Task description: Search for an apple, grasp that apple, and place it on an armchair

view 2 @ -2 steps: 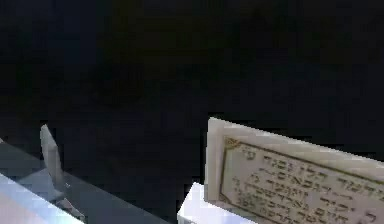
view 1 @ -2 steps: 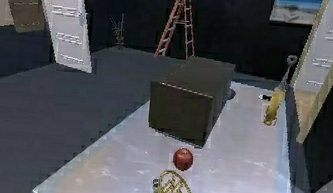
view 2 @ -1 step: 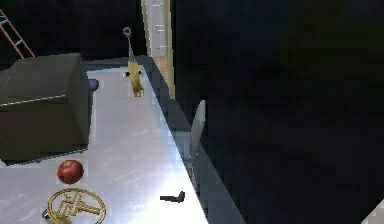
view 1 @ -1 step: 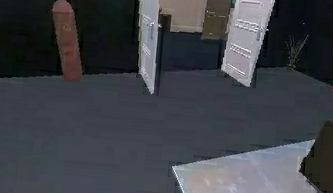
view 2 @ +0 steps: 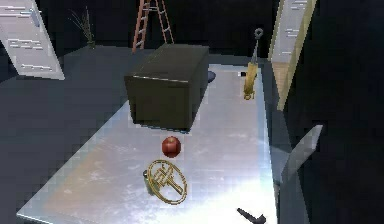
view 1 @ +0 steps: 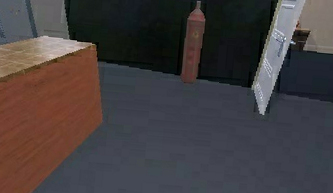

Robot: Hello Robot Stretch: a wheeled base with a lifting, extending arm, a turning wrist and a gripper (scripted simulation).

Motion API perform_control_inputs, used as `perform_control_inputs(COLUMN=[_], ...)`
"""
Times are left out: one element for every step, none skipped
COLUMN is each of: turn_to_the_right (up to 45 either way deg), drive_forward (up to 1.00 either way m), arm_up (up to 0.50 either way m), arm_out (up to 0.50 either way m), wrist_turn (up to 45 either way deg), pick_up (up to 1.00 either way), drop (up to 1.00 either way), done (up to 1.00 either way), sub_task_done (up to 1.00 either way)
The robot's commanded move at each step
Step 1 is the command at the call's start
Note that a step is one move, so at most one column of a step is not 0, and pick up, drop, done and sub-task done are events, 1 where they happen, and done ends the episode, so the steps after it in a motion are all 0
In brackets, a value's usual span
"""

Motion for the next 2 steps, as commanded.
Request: perform_control_inputs(turn_to_the_right=[0.0,0.0], drive_forward=[0.0,0.0], arm_up=[0.5,0.32], arm_out=[0.0,0.0], wrist_turn=[0.0,0.0], pick_up=[0.0,0.0], drop=[0.0,0.0], done=[0.0,0.0], sub_task_done=[0.0,0.0])
